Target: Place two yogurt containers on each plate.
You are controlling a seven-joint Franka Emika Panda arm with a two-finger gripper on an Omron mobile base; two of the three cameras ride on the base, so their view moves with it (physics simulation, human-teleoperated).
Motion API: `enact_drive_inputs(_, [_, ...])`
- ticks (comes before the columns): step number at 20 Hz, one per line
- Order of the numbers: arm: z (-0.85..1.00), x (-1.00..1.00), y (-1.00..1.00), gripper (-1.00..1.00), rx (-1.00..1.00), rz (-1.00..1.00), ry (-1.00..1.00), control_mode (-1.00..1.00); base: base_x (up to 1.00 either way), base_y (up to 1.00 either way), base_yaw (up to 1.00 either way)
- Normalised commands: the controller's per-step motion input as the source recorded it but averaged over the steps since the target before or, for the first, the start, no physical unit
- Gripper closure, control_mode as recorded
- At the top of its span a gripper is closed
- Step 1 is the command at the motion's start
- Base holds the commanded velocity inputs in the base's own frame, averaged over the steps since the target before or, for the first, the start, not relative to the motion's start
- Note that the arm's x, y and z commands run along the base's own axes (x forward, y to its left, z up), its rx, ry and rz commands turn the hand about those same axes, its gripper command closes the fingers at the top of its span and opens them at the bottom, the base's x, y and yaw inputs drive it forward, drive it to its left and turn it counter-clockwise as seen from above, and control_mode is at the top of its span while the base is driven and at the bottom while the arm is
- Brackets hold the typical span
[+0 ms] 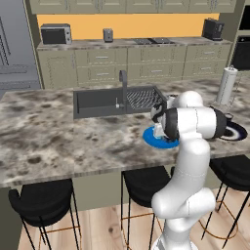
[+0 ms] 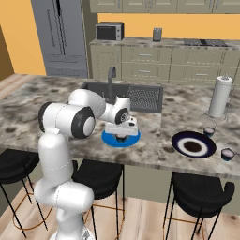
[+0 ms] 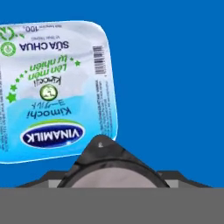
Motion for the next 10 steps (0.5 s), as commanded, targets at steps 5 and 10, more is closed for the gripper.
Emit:
enact_drive_inputs(5, [-0.03,0.00,0.00,-1.00,0.00,0.00,0.01,-1.00,0.00,0.00,0.00])
enact_drive_inputs(10, [0.00,0.00,0.00,-1.00,0.00,0.00,0.00,-1.00,0.00,0.00,0.00])
